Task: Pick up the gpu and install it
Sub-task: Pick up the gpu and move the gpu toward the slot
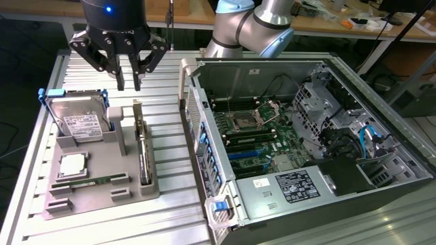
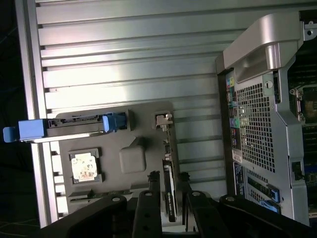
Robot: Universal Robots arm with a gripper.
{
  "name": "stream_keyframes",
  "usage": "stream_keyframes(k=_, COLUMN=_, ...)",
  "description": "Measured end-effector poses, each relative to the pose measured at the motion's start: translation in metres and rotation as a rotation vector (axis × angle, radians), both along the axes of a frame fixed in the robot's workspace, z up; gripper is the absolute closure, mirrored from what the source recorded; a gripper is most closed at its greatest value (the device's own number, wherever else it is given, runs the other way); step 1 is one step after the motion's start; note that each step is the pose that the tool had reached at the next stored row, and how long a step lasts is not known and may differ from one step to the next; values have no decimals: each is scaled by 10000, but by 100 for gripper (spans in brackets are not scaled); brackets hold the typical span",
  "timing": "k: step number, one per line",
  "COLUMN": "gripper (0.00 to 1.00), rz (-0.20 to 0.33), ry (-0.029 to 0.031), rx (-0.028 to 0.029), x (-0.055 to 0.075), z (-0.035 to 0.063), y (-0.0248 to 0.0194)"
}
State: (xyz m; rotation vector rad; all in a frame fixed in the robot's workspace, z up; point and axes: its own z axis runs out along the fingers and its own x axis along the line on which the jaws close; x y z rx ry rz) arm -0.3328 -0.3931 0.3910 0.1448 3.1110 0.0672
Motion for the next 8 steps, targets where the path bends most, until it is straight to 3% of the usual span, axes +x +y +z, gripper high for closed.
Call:
stream_keyframes(k=1, gripper=71, rz=0, ry=-1, rx=0, x=0, z=0, y=0)
stream_keyframes(k=4, gripper=52, rz=0, ry=-1, rx=1, x=0, z=0, y=0)
stream_keyframes(k=5, gripper=52, rz=0, ry=-1, rx=0, x=0, z=0, y=0)
stream_keyframes(k=6, gripper=46, rz=0, ry=0, rx=0, x=0, z=0, y=0)
stream_keyframes(k=8, gripper=46, rz=0, ry=0, rx=-1, x=-1, z=-1, y=-4)
